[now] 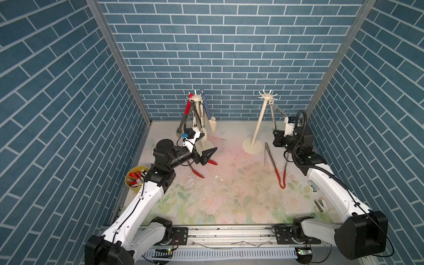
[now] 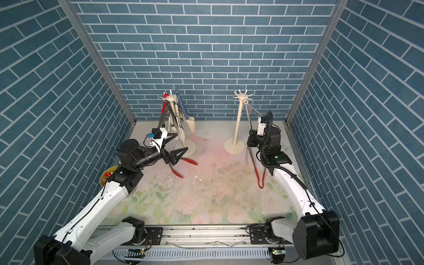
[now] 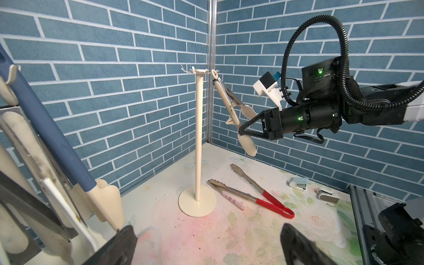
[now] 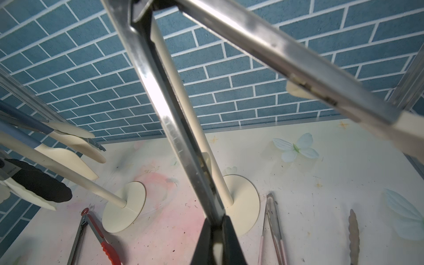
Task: Hang food tongs on kitchen utensil racks
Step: Hang the food tongs on the rack.
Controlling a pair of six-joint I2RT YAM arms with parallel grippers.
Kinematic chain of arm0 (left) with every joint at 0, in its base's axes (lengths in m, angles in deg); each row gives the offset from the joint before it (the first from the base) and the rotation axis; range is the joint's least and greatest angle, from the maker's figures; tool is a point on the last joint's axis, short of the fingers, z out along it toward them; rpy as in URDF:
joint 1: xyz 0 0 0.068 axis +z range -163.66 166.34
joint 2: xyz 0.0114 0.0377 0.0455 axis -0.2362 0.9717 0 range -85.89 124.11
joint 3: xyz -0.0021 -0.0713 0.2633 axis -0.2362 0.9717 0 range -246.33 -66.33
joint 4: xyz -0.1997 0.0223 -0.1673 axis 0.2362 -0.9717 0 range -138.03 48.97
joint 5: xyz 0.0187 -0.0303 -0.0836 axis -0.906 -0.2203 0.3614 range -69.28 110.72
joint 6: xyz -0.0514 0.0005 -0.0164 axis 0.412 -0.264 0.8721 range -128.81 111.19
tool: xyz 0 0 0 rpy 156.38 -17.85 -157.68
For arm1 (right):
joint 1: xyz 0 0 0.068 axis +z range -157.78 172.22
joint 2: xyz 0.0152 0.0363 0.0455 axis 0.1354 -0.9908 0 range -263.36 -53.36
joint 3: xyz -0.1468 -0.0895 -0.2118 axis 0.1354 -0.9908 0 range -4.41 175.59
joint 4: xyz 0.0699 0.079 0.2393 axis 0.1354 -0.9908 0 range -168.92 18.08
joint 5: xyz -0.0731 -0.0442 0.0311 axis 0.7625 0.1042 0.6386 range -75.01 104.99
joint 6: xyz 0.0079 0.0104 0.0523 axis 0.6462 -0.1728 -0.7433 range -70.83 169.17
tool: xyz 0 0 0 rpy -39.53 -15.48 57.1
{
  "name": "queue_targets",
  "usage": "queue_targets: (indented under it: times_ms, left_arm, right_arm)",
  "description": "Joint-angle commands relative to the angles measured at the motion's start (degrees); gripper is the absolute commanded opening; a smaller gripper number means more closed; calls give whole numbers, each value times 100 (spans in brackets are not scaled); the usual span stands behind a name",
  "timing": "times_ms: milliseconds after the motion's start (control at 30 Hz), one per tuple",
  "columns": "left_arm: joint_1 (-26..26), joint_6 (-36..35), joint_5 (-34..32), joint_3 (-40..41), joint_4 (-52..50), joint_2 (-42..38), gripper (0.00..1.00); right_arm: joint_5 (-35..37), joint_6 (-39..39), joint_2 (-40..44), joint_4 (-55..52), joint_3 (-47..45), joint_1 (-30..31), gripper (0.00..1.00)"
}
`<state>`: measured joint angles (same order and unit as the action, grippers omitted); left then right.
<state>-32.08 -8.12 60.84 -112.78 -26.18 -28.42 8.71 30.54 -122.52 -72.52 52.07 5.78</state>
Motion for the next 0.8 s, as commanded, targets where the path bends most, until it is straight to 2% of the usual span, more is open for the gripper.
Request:
queue_targets:
  times_ms: [0,233,533,600,633,767]
  left_arm:
    - [-30,-3,31,21,26,-26,99]
    - [-31,-3,17,12,12,-43,99]
    - [-31,10,14,21,18,-37,99]
    - [-30,9,14,22,19,-41,99]
    - [-31,4,13,23,19,-27,99]
    - [-31,6,9,22,25,-38,99]
  right_arm:
    - [-143,-237,13,31,162,-55,7]
    - [-165,-158,127,-477,205,-71,42]
    - [44,-23,415,-1068,-60,-98,59]
    - [48,7,443,-1227,-125,-106,71]
    - [48,25,461,-1295,-174,-108,73]
    - [83,35,502,-1483,-428,-123,77]
